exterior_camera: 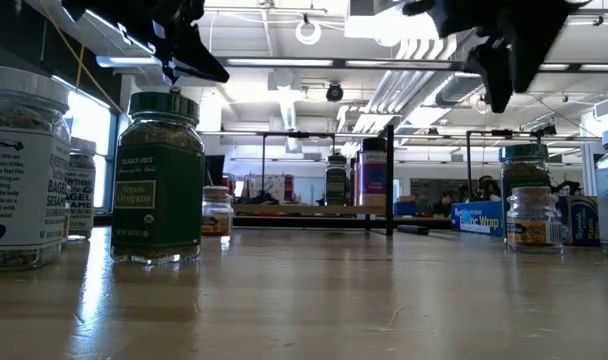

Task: Shelf spices
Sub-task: Put the green seasoning bottle on the shelf aligned with the other green seasoning bottle

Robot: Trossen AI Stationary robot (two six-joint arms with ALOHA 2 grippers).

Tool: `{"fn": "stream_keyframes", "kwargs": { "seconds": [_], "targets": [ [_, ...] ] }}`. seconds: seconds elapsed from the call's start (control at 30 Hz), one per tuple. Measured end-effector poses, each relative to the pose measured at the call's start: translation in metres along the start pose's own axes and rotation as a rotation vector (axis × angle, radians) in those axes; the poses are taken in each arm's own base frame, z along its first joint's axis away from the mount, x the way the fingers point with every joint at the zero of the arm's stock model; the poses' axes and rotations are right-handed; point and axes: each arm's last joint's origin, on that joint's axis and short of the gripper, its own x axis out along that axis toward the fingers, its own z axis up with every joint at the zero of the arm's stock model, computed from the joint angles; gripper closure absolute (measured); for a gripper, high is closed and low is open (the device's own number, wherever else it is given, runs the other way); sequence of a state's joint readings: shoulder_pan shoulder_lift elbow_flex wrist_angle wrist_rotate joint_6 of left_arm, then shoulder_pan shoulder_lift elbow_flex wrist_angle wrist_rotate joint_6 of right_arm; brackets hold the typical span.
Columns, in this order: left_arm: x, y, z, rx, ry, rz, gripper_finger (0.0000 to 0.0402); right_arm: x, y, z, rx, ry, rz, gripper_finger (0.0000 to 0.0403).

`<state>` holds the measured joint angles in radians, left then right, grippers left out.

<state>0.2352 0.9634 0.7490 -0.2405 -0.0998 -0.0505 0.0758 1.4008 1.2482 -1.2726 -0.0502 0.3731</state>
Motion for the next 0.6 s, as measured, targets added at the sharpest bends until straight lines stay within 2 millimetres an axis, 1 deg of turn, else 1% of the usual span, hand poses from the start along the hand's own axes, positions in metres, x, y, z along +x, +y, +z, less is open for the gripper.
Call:
{"fn": "stream_keyframes", "kwargs": {
  "seconds": [0.07,0.1,0.17,0.27,0.4,0.47,0.6],
  "targets": [
    [0.0,0.0,0.0,0.0,0.0,0.0,0.0401,0.0,-0.01,0.003,0.321,0.032,0.057,0.0146],
    [0.0,0.0,0.0,0.0,0.0,0.0,0.0401,0.001,-0.015,0.004,0.45,0.052,0.076,0.0146],
    [0.0,0.0,0.0,0.004,0.0,0.0,0.0401,0.005,-0.022,0.004,0.604,0.084,0.084,0.0146],
    [0.0,0.0,0.0,0.04,0.003,0.0,0.0401,0.016,-0.027,0.0,0.723,0.141,0.087,0.0147],
    [0.0,0.0,-0.002,0.106,0.022,0.004,0.0401,0.032,-0.026,-0.003,0.883,0.193,0.123,0.0148],
    [0.0,0.001,-0.003,0.141,0.028,0.026,0.0401,0.035,-0.026,-0.004,0.968,0.202,0.13,0.0148],
    [0.0,0.002,-0.003,0.206,0.032,0.062,0.0401,0.037,-0.024,-0.003,1.112,0.184,0.106,0.0148]
  ]
}}
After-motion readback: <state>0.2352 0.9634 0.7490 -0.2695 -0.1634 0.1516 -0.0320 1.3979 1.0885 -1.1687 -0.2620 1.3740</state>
